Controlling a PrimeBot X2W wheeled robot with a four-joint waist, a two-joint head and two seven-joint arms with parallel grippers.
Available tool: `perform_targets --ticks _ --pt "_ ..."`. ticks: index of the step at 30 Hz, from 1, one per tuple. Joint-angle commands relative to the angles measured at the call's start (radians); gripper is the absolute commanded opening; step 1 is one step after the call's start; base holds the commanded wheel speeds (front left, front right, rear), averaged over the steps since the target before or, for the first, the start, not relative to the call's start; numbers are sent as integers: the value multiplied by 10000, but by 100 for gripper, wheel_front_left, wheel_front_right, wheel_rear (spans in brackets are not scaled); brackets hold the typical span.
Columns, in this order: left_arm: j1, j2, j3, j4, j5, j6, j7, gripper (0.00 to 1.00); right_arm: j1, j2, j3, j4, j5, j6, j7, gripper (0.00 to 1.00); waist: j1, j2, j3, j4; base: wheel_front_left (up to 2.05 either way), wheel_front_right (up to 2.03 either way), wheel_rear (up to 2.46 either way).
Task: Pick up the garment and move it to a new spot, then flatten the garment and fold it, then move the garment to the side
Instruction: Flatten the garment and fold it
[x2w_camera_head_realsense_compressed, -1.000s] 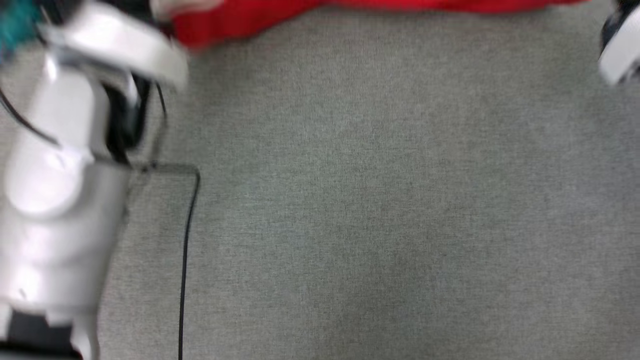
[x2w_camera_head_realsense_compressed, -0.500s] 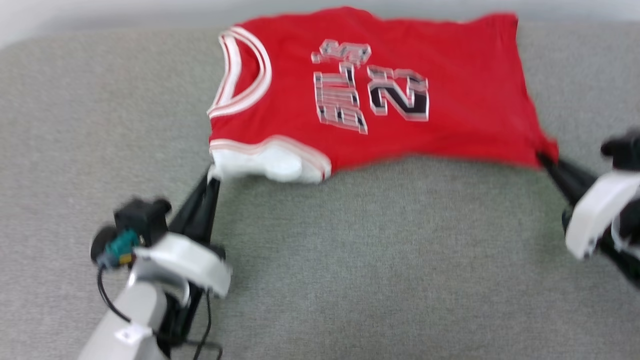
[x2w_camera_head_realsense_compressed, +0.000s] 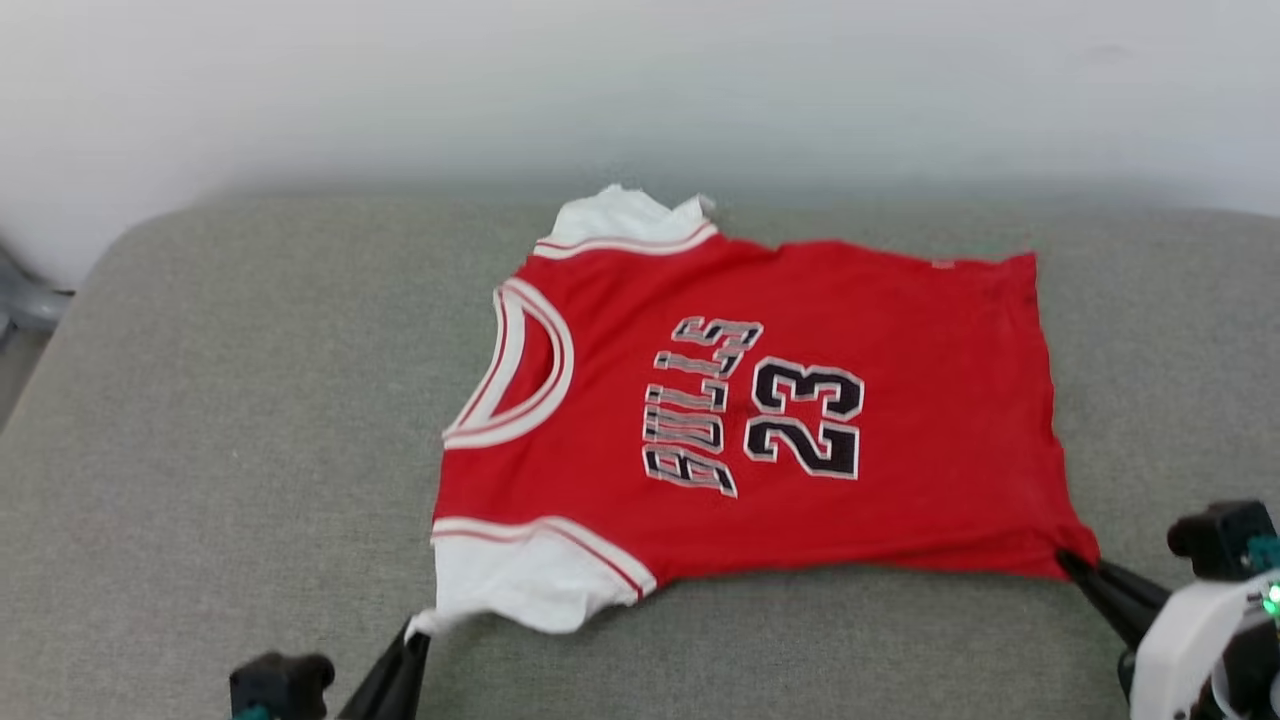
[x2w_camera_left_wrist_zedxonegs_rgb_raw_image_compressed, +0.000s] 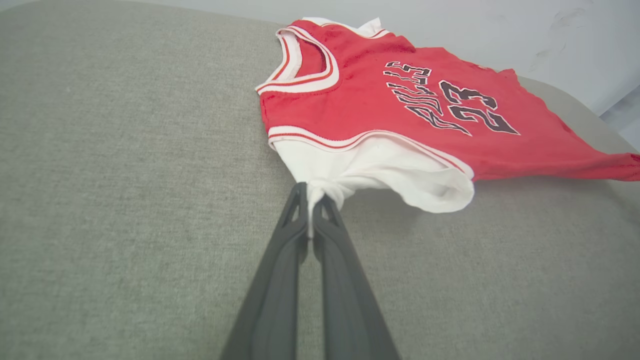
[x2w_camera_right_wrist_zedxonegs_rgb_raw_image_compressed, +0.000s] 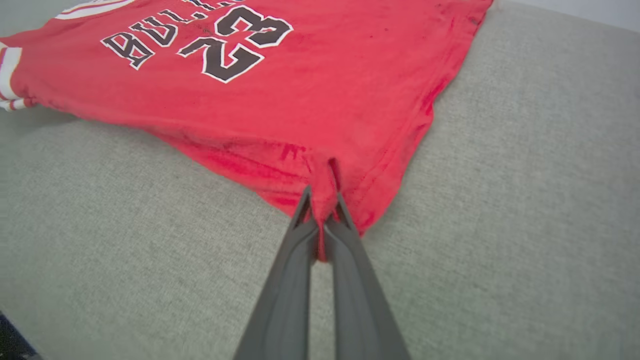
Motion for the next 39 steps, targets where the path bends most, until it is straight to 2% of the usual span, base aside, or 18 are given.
perform_targets --ticks 1,9,16,30,39 --pt "184 1 -1 -65 -64 45 27 0 218 -102 -83 -38 -55 -15 -52 0 3 -1 -258 19 0 0 0" --pt "1980 401 -339 -948 -754 74 1124 0 2353 -311 -1050 -900 1 -14 461 0 3 -1 -845 -44 0 0 0" --pt "2484 806 -315 -1511 -1090 82 1701 0 3567 -317 -1992 -1573 -352 -15 1075 0 3 -1 -862 -48 0 0 0" --pt "295 829 -437 -976 -52 -216 1206 0 3891 477 -3554 -2481 -1117 -14 1898 0 3 -1 -714 -237 0 0 0" --pt "-1821 774 -465 -100 398 -646 1069 0 3303 696 -3961 -2801 -1255 -14 2112 0 3 -1 -22 -570 0 0 0"
